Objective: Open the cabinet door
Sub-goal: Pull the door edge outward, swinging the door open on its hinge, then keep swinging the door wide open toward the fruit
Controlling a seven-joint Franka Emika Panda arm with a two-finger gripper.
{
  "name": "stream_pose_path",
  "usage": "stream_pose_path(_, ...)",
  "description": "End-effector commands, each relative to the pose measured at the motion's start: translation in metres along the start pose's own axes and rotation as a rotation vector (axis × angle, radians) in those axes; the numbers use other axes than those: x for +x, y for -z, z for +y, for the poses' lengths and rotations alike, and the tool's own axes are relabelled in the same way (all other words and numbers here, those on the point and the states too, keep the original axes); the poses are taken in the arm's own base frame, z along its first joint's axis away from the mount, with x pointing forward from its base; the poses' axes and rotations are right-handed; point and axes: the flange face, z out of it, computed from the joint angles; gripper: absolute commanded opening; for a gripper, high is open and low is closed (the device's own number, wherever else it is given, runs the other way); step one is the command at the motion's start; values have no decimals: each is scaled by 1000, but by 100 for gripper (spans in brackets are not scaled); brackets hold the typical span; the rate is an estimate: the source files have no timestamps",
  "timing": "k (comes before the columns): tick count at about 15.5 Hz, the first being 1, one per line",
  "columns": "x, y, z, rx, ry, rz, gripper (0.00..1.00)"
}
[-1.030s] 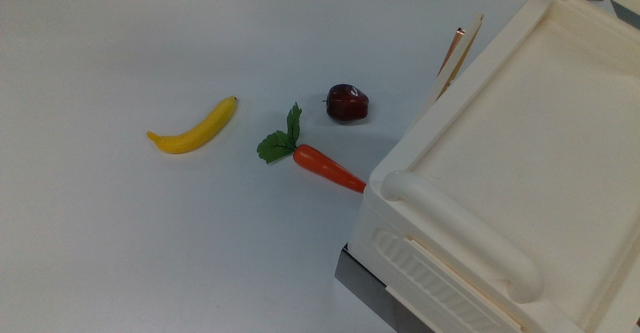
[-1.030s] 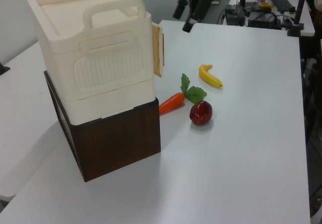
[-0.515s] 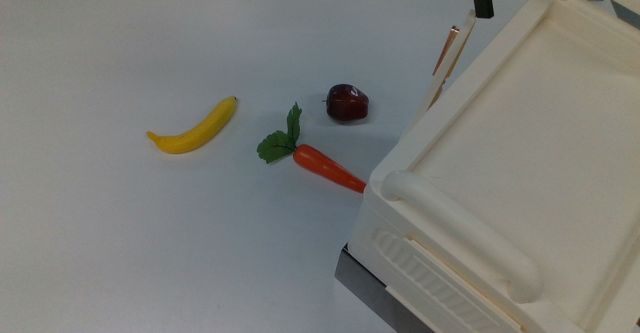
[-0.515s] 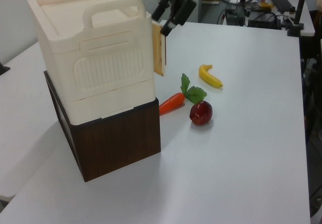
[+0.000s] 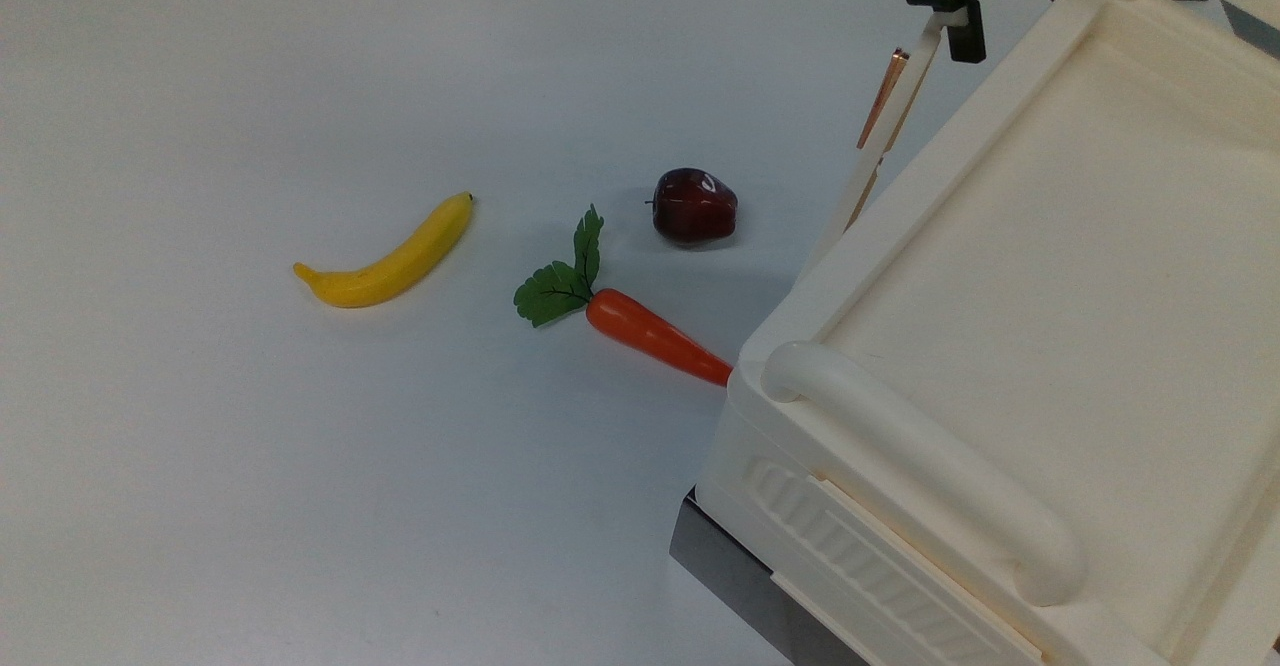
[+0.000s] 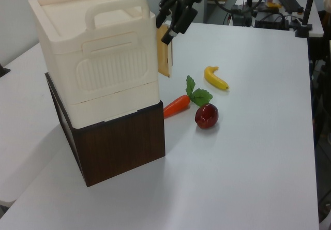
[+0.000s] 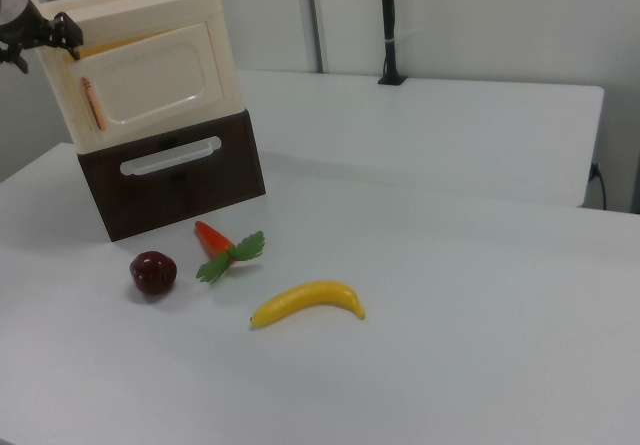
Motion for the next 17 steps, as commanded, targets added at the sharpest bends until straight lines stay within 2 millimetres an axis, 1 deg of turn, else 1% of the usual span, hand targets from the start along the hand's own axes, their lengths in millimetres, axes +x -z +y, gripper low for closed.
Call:
stream_pose_path(1, -15, 22, 13, 5, -28, -113, 100)
stream_pose_path(3, -25, 25, 27, 4, -51, -168, 100)
stream_pose_path(5, -30, 26, 35, 1, -67, -199, 100)
stream_pose_path(6, -34, 29, 43, -6, -92, -212, 100)
stream_pose_path(8, -42, 29, 59, -16, -117, -242, 100)
stream_pose_path(10, -51, 29, 77, -31, -144, -272, 100)
stream_pose_path(12, -61, 33, 102, -58, -181, -285, 100)
stream_pose_path(14, -69, 38, 120, -75, -208, -299, 100)
stream_pose_path(16, -75, 40, 131, -93, -222, -315, 100)
stream_pose_path(17, -78, 40, 133, -106, -215, -340, 100)
